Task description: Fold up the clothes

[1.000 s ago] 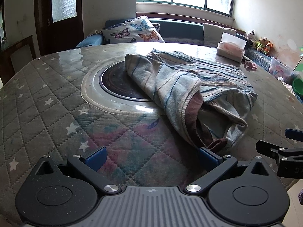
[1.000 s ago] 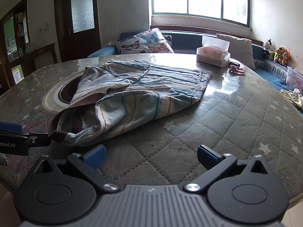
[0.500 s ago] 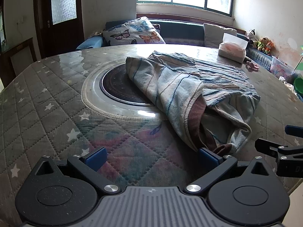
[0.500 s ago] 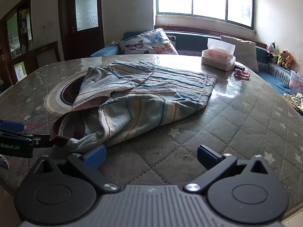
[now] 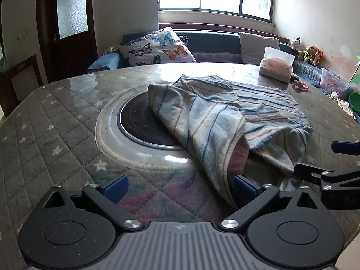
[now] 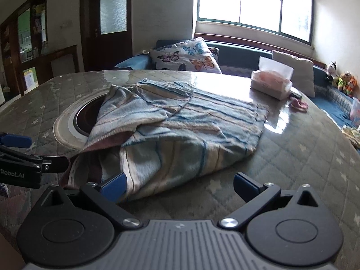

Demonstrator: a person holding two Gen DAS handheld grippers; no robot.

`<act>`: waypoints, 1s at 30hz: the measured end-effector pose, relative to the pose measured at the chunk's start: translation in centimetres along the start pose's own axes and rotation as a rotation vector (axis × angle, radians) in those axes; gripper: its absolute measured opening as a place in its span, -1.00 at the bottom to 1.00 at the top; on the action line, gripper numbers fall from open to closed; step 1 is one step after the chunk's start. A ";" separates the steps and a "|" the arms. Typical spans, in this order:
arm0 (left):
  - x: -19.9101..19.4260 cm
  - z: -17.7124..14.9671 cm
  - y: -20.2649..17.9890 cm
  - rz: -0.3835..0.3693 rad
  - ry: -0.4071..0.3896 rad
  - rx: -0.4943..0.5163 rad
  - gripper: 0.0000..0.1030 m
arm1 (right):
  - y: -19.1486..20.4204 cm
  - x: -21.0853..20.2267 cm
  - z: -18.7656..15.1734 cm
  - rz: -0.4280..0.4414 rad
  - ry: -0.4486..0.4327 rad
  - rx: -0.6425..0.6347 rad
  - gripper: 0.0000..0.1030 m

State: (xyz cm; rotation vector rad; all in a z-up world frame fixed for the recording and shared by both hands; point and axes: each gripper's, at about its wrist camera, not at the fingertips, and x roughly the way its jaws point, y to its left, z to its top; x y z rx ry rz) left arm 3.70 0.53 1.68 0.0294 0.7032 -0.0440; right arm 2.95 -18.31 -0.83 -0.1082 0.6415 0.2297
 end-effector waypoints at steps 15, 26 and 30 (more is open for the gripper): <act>2.7 4.7 1.1 0.030 -0.017 0.046 0.62 | 3.2 5.0 3.2 0.098 0.034 -0.164 0.49; 6.6 9.9 -4.1 -0.066 -0.031 0.167 0.61 | 0.1 5.4 2.2 0.161 0.089 -0.057 -0.52; 9.5 11.6 -6.6 -0.102 -0.011 0.219 0.61 | -0.9 5.0 2.1 0.193 0.086 -0.019 -0.53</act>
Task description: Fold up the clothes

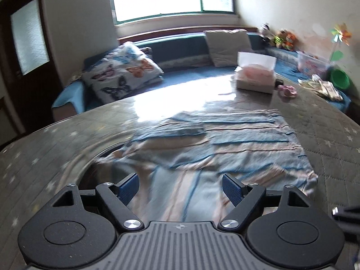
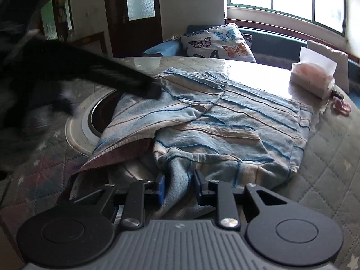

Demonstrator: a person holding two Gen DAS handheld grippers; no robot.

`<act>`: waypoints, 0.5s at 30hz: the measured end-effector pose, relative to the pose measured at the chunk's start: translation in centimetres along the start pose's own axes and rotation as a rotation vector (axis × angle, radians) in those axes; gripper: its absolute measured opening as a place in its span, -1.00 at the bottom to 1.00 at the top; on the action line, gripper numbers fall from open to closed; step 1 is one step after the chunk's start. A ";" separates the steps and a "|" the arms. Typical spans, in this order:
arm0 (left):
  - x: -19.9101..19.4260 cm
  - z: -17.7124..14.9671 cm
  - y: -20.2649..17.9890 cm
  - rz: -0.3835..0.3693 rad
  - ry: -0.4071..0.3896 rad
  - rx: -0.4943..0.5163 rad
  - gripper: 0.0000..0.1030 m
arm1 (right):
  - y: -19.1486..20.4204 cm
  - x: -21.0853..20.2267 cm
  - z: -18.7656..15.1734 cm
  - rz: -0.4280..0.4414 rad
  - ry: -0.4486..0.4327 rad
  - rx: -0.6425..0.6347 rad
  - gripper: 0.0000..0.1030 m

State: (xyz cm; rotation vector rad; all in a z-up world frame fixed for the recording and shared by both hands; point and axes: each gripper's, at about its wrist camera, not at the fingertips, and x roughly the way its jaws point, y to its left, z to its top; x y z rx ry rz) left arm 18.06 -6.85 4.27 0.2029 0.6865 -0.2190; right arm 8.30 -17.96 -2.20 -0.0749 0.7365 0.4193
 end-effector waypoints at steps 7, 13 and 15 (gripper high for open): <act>6.3 1.7 -1.4 -0.025 0.081 0.038 0.36 | -1.0 -0.3 -0.1 0.047 -0.006 0.023 -0.53; 9.0 1.4 -0.8 -0.069 0.139 0.015 0.01 | -1.5 -0.3 0.0 0.072 -0.008 0.029 -0.51; 9.1 1.4 -0.6 -0.079 0.137 0.009 -0.22 | -1.5 -0.4 0.2 0.079 -0.012 0.029 -0.48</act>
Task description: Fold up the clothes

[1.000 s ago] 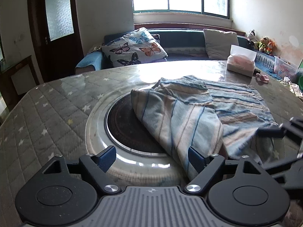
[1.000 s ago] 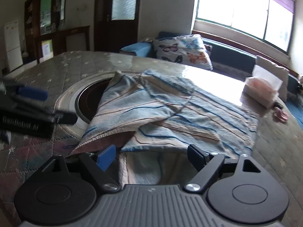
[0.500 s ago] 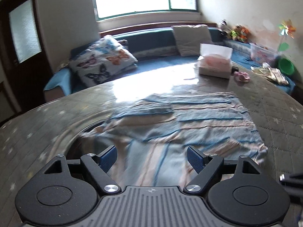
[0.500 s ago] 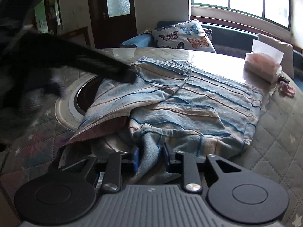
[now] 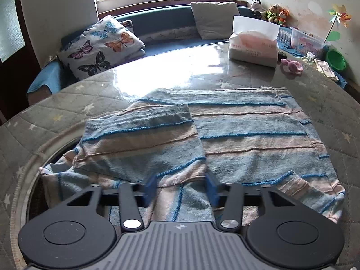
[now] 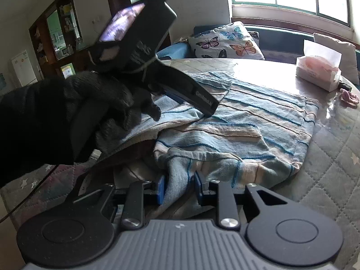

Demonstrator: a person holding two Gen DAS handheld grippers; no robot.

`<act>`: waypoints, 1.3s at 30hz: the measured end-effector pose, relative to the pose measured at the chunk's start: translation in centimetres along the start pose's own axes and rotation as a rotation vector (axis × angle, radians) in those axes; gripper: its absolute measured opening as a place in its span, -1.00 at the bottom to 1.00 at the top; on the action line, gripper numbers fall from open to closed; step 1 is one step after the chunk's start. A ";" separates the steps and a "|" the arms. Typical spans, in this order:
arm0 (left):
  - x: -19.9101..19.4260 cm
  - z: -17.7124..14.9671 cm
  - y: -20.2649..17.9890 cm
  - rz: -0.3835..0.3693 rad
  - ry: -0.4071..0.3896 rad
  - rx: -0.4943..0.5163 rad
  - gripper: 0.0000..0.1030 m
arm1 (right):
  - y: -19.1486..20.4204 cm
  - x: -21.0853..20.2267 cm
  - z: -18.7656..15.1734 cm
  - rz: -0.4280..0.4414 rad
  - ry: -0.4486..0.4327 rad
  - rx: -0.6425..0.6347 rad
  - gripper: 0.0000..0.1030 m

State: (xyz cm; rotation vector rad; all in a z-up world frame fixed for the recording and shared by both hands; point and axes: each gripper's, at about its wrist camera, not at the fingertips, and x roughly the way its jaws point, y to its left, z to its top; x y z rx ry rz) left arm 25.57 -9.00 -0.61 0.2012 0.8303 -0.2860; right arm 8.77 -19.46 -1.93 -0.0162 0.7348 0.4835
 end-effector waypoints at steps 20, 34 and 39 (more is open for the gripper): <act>-13.4 -4.4 9.7 0.142 -0.229 -0.260 -0.80 | 3.8 4.4 3.3 -0.055 0.027 -0.197 -0.33; -20.7 -15.3 14.6 0.262 -0.206 -0.461 -0.83 | 3.0 0.8 2.4 -0.179 -0.042 -0.141 -1.00; -22.4 -17.8 14.1 0.248 -0.189 -0.486 -0.84 | 0.3 -4.0 1.4 -0.230 -0.086 -0.063 -1.00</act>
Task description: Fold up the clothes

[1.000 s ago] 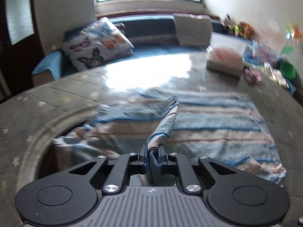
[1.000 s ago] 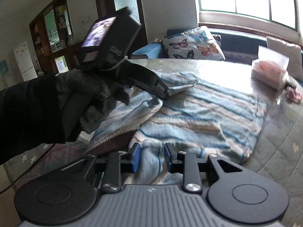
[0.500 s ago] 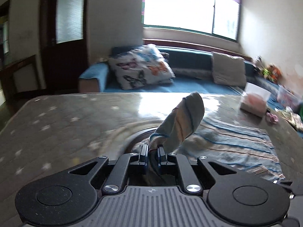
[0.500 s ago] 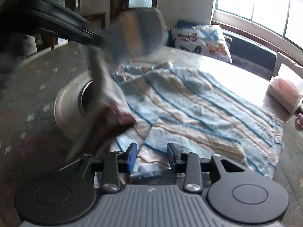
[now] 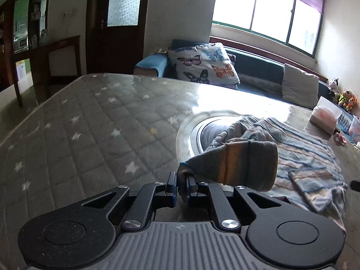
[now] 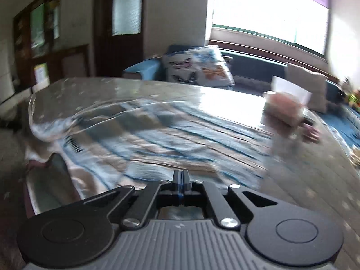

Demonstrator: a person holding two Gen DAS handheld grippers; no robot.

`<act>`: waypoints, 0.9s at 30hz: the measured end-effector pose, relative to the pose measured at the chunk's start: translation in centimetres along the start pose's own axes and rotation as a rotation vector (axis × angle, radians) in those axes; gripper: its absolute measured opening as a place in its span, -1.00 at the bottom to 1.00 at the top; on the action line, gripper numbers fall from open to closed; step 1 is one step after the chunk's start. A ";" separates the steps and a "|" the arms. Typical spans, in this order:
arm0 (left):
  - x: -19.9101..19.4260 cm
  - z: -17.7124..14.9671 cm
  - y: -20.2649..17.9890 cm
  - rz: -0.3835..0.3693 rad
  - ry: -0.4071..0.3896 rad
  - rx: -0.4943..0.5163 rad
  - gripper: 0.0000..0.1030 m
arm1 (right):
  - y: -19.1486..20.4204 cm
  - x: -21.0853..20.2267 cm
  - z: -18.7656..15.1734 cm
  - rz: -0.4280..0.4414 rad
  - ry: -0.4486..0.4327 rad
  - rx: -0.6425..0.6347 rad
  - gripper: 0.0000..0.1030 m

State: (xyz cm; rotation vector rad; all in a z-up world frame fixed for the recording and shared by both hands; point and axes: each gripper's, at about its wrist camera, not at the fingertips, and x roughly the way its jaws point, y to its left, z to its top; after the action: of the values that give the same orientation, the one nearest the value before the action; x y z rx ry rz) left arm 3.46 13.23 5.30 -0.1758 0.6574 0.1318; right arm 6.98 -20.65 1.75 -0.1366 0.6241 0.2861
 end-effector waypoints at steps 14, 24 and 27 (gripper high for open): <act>-2.8 -4.3 1.8 0.002 0.044 -0.034 -0.83 | 4.1 4.3 1.7 0.171 0.071 -0.138 -0.51; -2.7 -5.7 0.4 0.000 0.047 0.096 -0.60 | 4.4 8.2 1.5 0.158 0.141 -0.148 -0.77; -3.3 -6.0 -0.6 -0.007 0.011 0.177 -0.12 | 3.9 7.7 1.3 0.141 0.134 -0.124 -0.91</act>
State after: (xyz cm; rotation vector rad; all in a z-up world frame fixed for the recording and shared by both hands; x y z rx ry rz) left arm -2.57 11.18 2.79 -0.0083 0.6760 0.0654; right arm 12.41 -14.94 -1.92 -0.2324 0.7503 0.4544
